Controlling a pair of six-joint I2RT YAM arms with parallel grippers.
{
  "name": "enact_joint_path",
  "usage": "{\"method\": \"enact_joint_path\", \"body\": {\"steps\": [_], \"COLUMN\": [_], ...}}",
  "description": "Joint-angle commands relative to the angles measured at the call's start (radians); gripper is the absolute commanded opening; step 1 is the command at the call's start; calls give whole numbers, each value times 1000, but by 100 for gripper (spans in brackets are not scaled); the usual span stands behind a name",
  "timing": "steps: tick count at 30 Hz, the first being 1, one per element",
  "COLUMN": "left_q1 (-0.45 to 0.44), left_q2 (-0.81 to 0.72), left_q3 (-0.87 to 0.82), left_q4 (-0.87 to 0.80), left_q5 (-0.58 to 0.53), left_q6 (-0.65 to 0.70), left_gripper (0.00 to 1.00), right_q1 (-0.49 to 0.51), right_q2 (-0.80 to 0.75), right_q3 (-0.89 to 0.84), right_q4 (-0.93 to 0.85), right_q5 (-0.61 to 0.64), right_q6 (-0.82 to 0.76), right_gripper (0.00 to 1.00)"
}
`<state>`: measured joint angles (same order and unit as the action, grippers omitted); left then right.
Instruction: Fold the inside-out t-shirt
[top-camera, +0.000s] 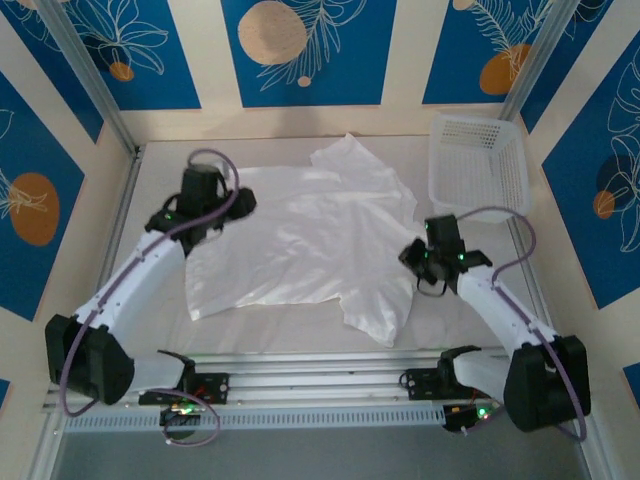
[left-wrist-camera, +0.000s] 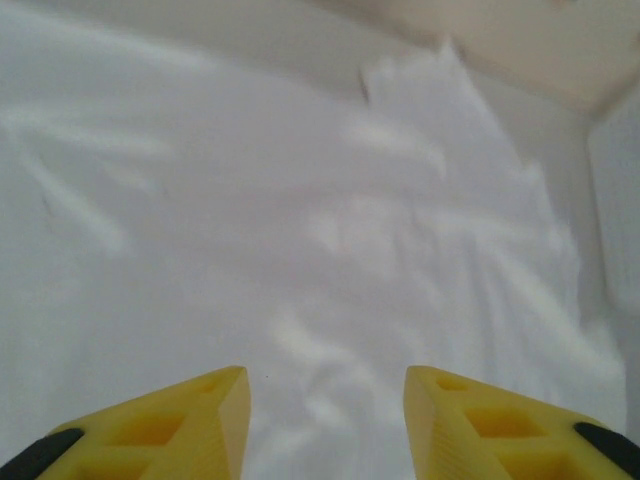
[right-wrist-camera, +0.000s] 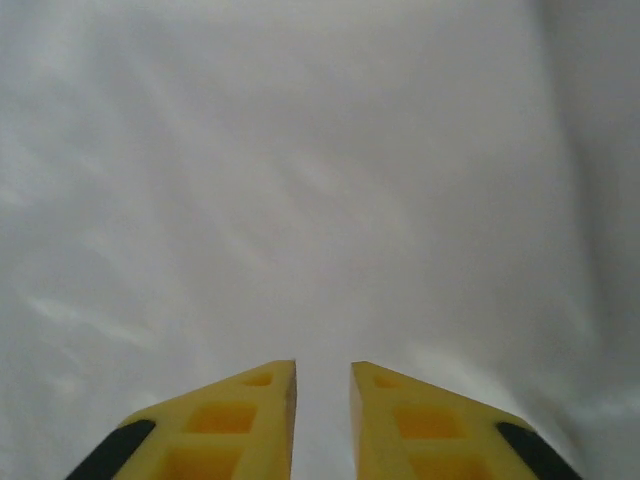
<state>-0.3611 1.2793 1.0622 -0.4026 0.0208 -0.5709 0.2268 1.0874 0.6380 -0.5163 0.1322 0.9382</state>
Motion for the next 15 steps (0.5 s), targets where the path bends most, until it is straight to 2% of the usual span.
{"method": "enact_joint_path", "body": {"steps": [1,3,6,7,9,11,12,13,14,15], "left_q1": [-80,-175,-281,-295,-305,-305,-305,-306,-306,-305], "left_q2": [-47,-53,-30,-23,-11,-6,-4,-1,-1,-3], "left_q3": [-145,-178,-200,-208,-220,-216,-207,-197,-189,-186], "left_q4": [20,40,41,43,40,20,2,-14,-29,-37], "left_q5": [0,0,-42,-49,-58,-78,-92,-106,-116,-127], "left_q6": [-15,-16,-7,-8,-14,-9,-7,-4,0,4], "left_gripper": [49,50,52,52,52,53,53,53,53,53], "right_q1": [56,88,132,152,225,272,290,302,316,331], "right_q2": [-73,-110,-95,-73,-25,13,30,44,56,63], "right_q3": [-44,-69,-110,-112,-81,-68,-64,-61,-55,-45], "right_q4": [-288,-346,-303,-292,-304,-286,-279,-271,-261,-252], "right_q5": [11,-10,-116,-130,-80,-73,-79,-88,-95,-93], "right_q6": [110,102,80,79,83,87,97,104,110,113], "right_gripper": [28,30,35,38,44,44,42,34,24,10]}}
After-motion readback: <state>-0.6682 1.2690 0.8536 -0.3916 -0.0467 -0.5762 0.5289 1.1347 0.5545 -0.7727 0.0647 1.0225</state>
